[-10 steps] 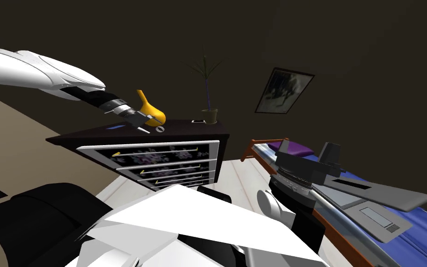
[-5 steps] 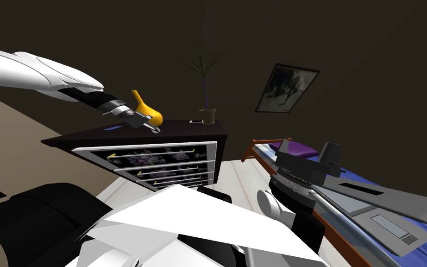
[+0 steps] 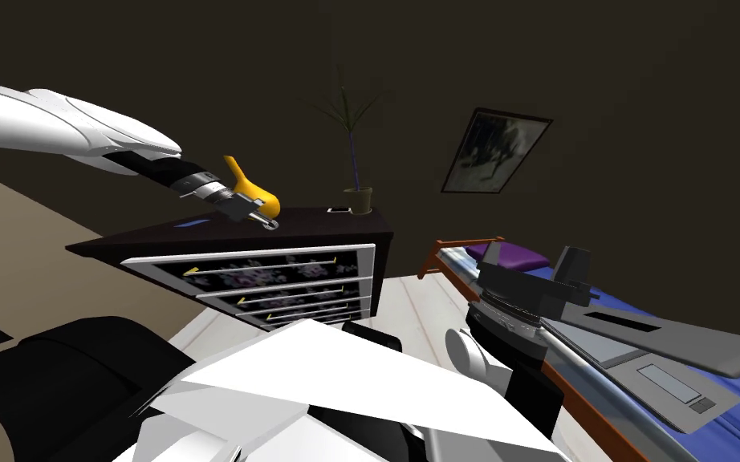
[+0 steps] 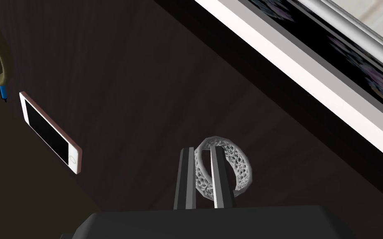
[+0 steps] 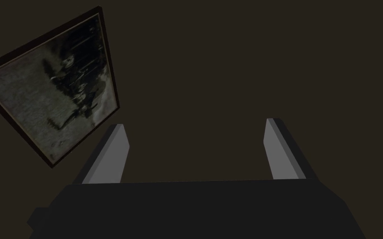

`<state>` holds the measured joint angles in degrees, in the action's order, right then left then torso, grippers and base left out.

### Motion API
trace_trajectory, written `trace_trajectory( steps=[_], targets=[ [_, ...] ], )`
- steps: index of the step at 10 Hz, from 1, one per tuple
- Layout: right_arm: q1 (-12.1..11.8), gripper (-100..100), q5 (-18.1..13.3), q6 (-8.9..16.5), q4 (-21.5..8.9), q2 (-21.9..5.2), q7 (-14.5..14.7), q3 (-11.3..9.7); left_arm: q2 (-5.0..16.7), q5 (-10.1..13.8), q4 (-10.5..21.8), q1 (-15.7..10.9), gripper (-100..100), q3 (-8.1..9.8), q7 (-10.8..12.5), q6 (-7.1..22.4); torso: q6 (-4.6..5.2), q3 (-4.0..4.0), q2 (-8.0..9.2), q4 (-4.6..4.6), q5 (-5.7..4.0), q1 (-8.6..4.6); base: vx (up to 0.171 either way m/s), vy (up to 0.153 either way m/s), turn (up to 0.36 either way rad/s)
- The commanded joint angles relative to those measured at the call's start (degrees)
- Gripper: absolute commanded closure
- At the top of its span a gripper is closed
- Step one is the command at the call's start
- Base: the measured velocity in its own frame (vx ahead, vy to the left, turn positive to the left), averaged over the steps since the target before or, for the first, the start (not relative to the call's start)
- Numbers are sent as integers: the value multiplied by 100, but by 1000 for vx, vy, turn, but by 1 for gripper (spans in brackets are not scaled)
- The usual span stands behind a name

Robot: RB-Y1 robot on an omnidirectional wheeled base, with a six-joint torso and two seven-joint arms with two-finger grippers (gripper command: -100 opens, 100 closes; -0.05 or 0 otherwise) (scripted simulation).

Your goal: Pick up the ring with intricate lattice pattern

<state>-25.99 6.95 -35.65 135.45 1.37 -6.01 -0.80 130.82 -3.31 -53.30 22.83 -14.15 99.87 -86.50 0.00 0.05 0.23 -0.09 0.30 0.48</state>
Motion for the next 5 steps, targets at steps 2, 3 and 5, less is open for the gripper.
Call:
trace_trajectory(
  steps=[2, 3, 5],
  targets=[
    [0, 0, 0, 0, 0, 0, 0, 0, 82, -61, -61, -50, 100, 101, 294, 44, -6, 10, 15, 5, 3, 9, -101, 74, -82],
    [0, 0, 0, 0, 0, 0, 0, 0, 123, -85, -92, -79, 100, 147, 419, 68, -9, 13, 18, 7, 4, 15, -90, 86, -77],
    [-1, 0, 0, 0, 0, 0, 0, 0, 106, -53, -40, 16, 0, 190, 349, 48, -13, 8, 8, 5, 6, 9, -24, 23, -12]
  ],
)
